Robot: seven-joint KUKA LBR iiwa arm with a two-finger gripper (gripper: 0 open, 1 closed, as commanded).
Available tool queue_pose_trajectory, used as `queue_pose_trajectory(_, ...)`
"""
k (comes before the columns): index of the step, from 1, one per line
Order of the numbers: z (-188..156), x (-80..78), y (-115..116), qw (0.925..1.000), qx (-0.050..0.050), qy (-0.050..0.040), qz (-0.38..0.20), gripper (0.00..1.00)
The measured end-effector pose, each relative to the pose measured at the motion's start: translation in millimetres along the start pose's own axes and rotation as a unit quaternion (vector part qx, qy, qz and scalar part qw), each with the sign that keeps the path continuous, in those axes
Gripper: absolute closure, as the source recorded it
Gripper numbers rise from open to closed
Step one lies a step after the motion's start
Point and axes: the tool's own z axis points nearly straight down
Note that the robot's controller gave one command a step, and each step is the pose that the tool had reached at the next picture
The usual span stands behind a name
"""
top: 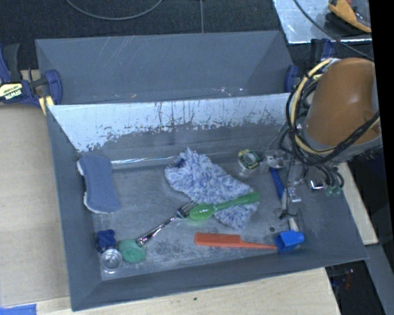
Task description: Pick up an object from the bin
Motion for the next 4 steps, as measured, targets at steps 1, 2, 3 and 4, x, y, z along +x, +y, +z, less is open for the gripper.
queue_pose_trajectory(1, -5, -2.0, 0, 1.0000, 0.001, -0.0042, -0.002, 0.00)
queue_pose_trajectory(2, 73, -59.1, 55, 0.9996, 0.000, -0.0060, -0.028, 0.00)
queue_pose_trajectory(3, 16, -72.7, 71, 0.9996, 0.002, -0.0103, 0.027, 0.00)
queue_pose_trajectory(4, 44, -57.5, 125, 0.9999, 0.000, -0.0058, -0.011, 0.00)
